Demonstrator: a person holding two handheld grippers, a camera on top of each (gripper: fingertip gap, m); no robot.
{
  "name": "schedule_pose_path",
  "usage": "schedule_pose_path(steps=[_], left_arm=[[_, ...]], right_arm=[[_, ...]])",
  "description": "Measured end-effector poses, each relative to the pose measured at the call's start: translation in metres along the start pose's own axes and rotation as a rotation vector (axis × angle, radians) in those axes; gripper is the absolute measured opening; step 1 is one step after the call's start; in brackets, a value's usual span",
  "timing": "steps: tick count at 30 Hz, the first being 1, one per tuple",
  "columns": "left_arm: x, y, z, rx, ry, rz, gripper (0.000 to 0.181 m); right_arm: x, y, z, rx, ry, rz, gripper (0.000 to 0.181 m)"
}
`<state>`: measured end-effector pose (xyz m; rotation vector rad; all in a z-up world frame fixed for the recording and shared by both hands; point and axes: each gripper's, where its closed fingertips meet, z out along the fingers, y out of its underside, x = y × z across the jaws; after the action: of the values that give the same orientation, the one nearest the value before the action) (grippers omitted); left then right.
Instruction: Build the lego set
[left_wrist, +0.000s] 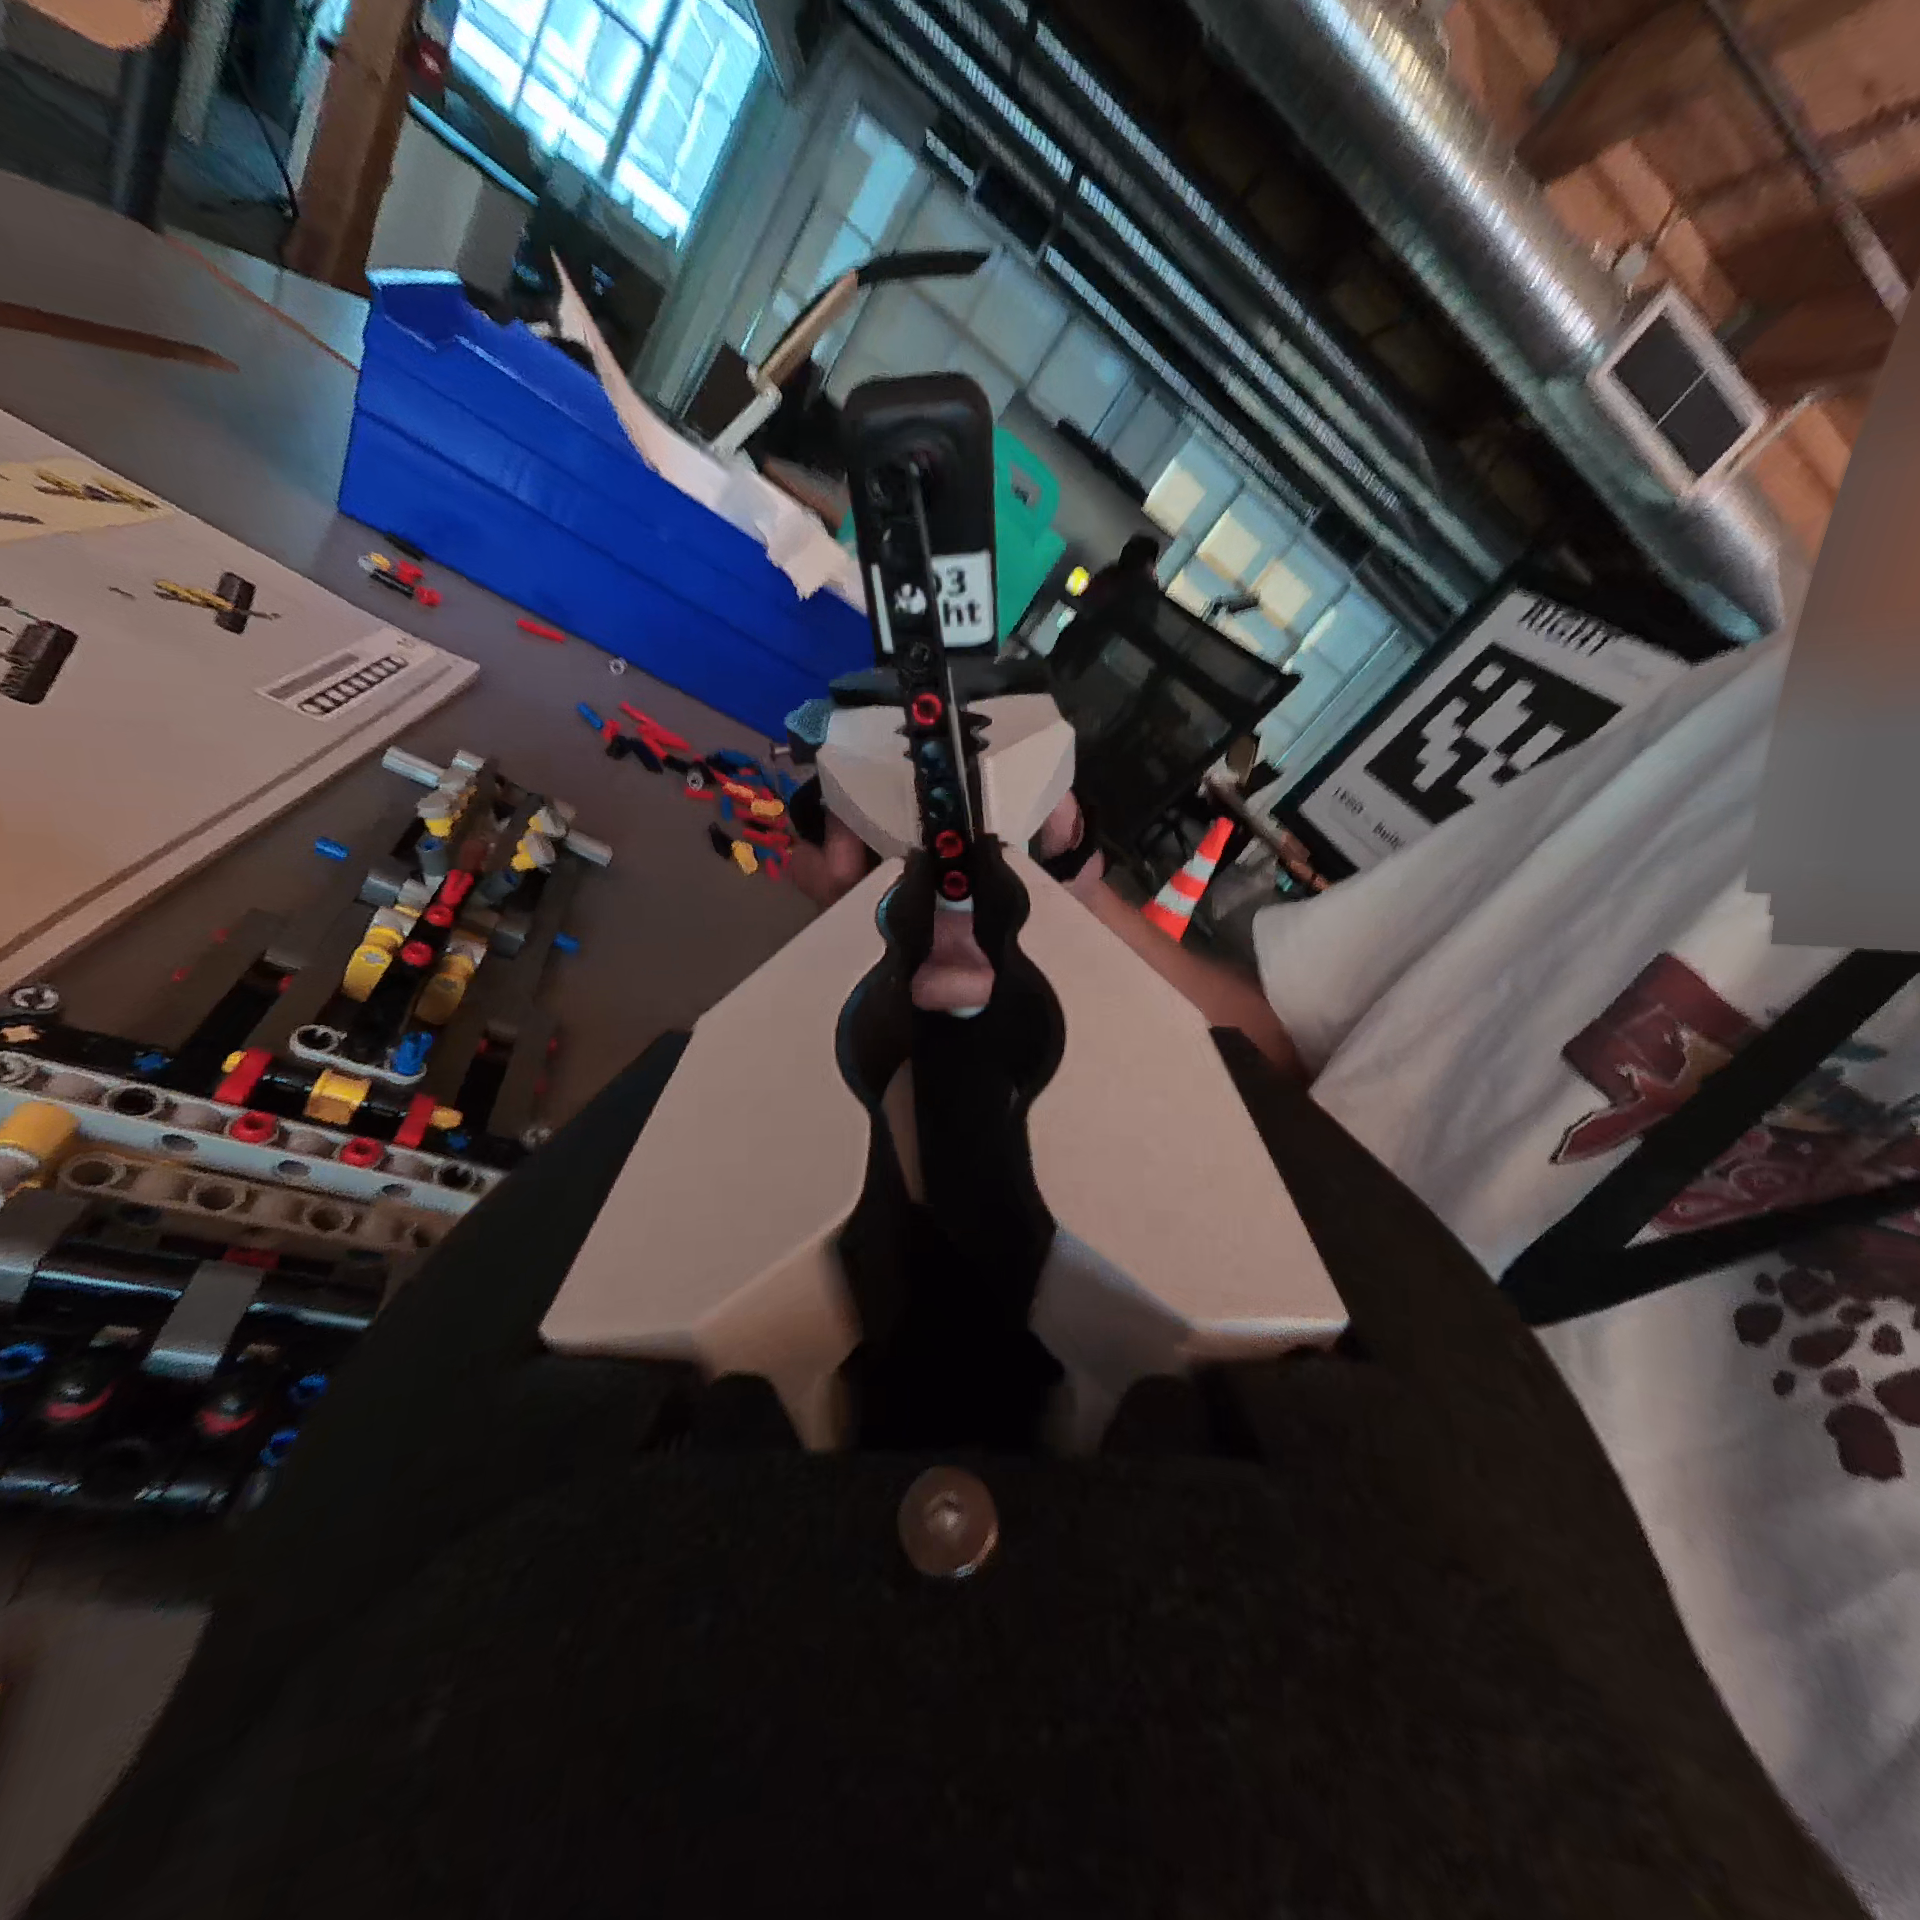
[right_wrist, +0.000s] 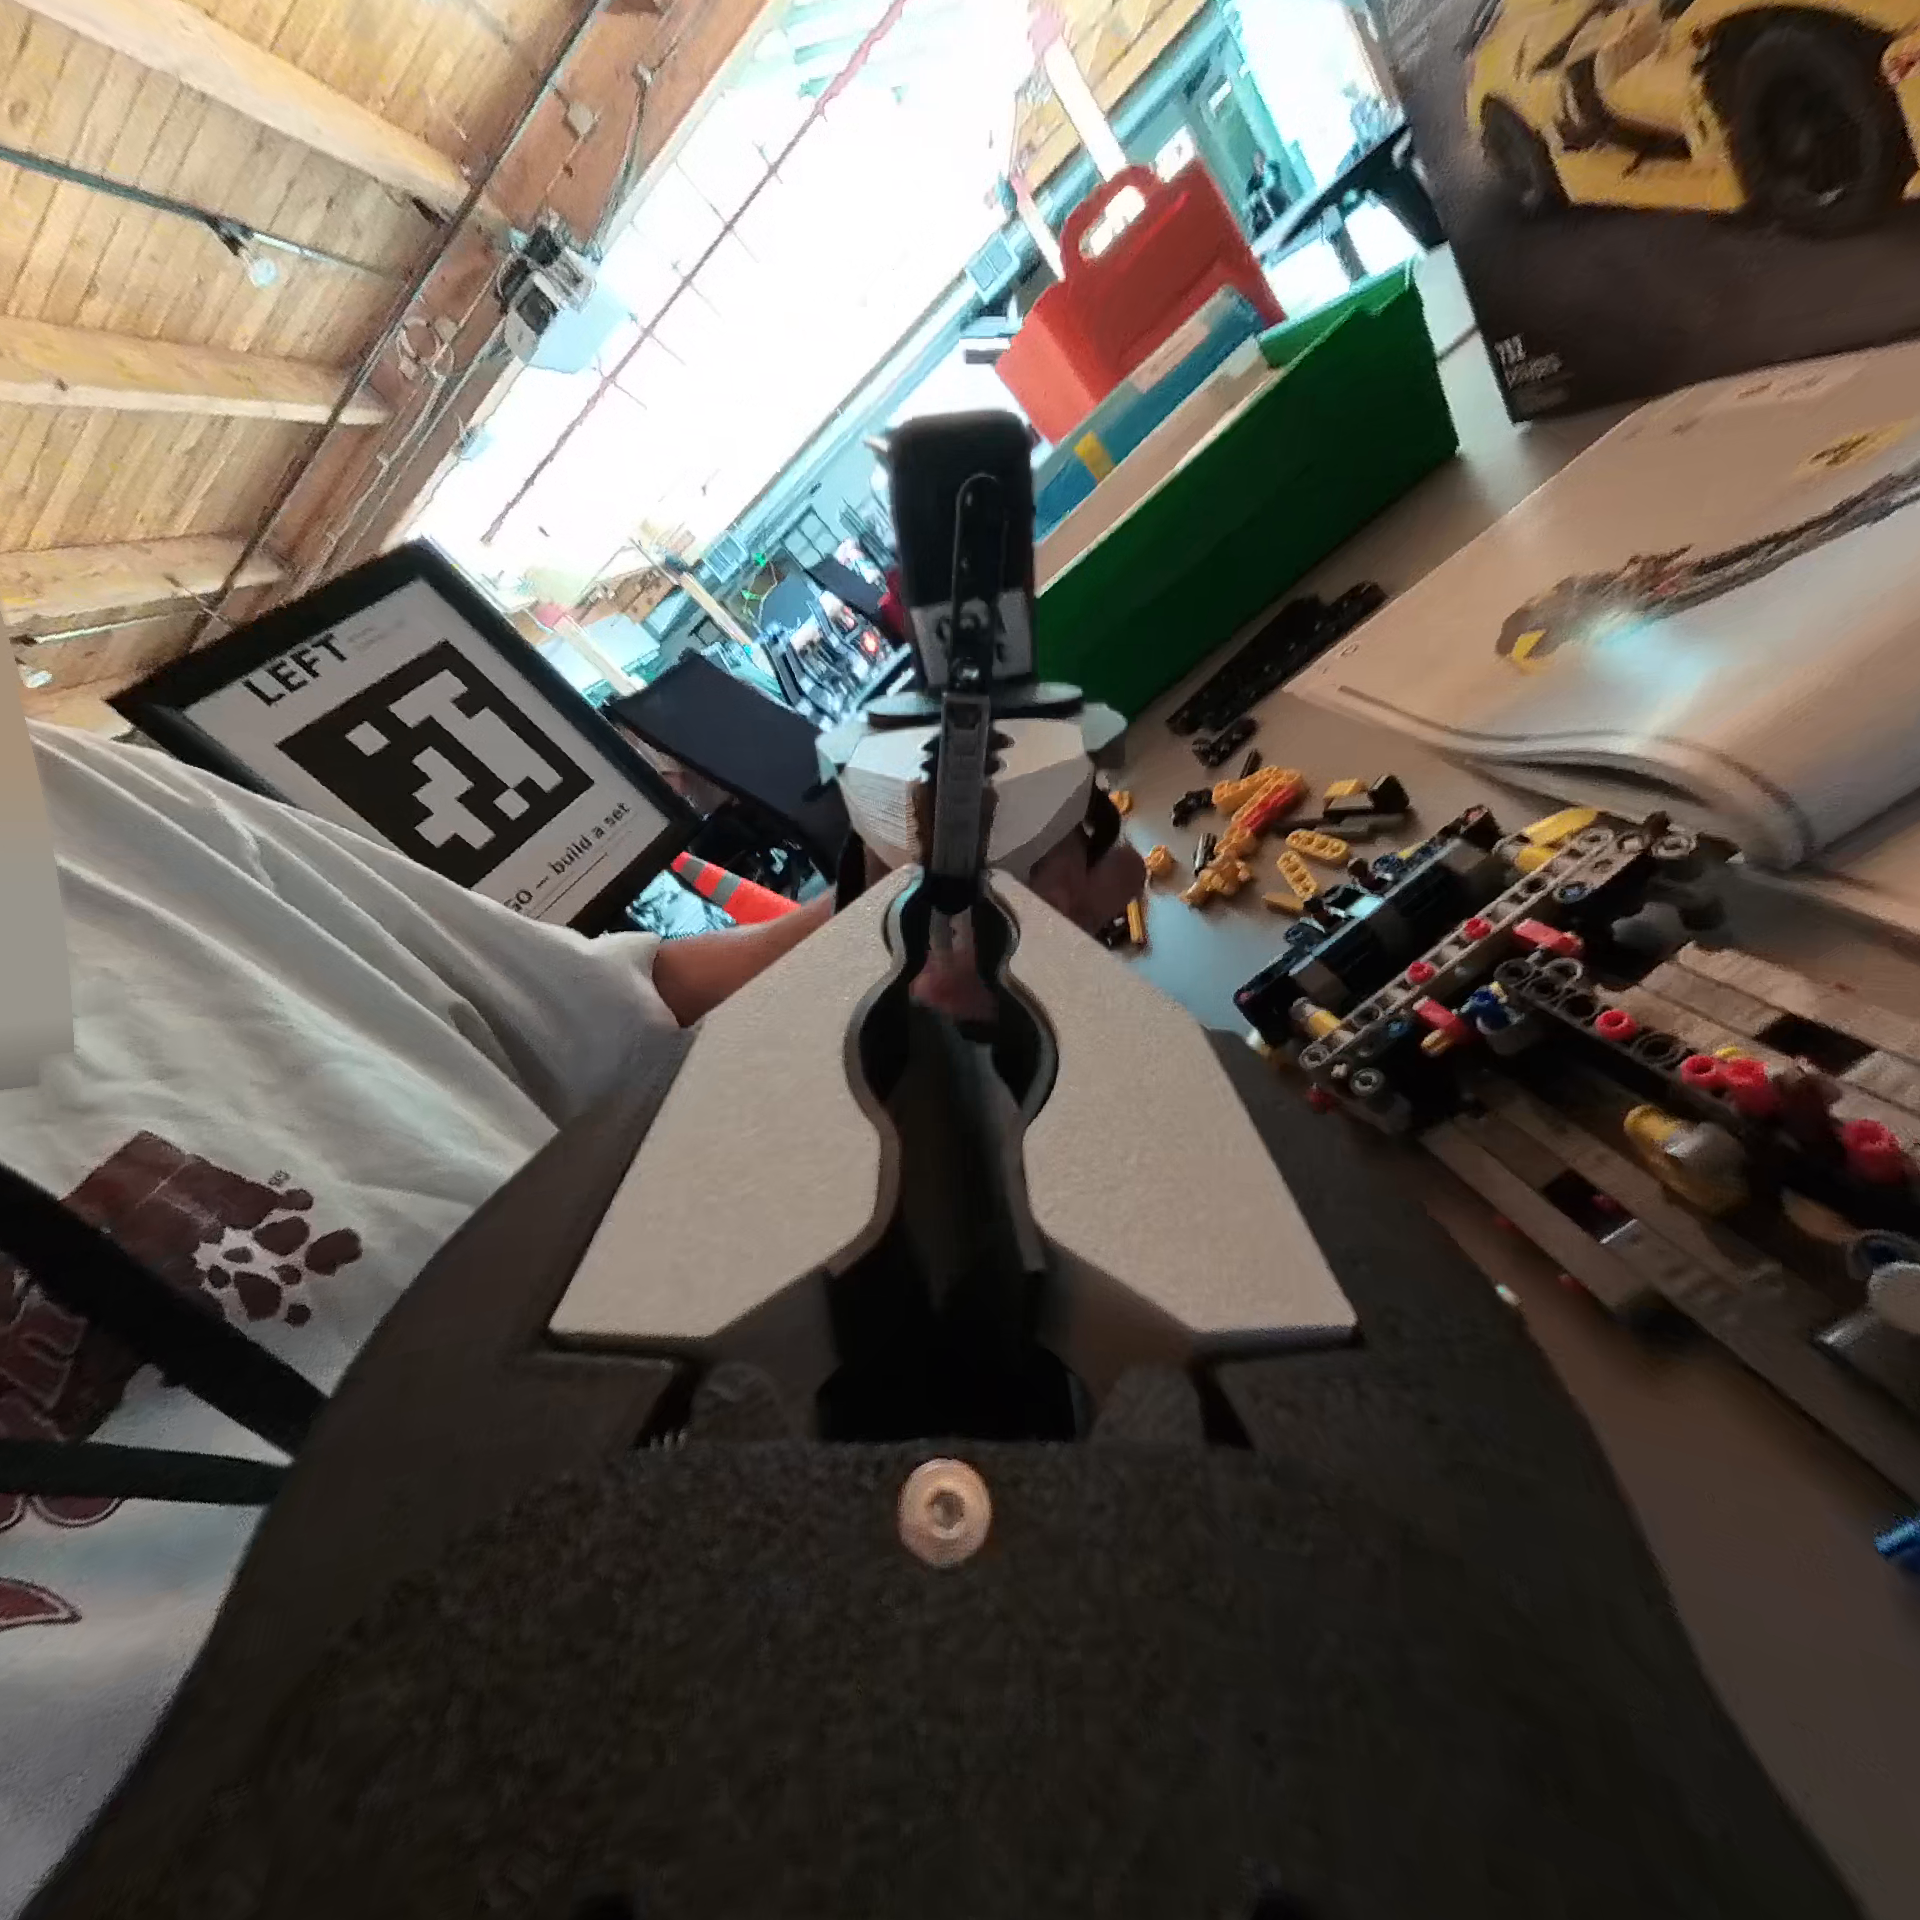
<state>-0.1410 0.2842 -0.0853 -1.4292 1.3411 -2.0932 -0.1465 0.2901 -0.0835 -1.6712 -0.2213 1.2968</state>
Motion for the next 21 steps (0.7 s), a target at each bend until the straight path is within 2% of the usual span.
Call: schedule_pose_path(steps=[5, 9, 12, 14, 15, 18, 21], left_arm=[[0.003, -0.031, -0.009, 0.208, 0.085, -0.138, 0.006], [0.005, -0.047, -0.023, 0.363, 0.187, -0.266, 0.005], [0.008, -0.054, -0.026, 0.447, 0.268, -0.355, 0.006], [0.007, -0.056, -0.025, 0.484, 0.285, -0.39, 0.006], [0.006, -0.057, -0.024, 0.496, 0.287, -0.401, 0.005], [0.005, -0.057, -0.018, 0.508, 0.266, -0.403, 0.006], [0.006, -0.055, -0.013, 0.506, 0.262, -0.408, 0.006]], right_arm=[[-0.012, -0.023, -0.007, 0.122, 0.01, -0.162, 0.017], [-0.005, -0.028, -0.002, 0.111, 0.27, -0.494, 0.027], [0.002, -0.032, 0.005, 0.035, 0.571, -0.763, 0.031], [-0.001, -0.044, 0.003, 0.072, 0.8, -0.956, 0.027], [-0.005, -0.047, 0.005, 0.074, 0.865, -1.043, 0.025], [-0.005, -0.046, 0.016, 0.055, 0.958, -1.153, 0.03], [-0.006, -0.052, 0.016, 0.059, 1.028, -1.241, 0.025]])
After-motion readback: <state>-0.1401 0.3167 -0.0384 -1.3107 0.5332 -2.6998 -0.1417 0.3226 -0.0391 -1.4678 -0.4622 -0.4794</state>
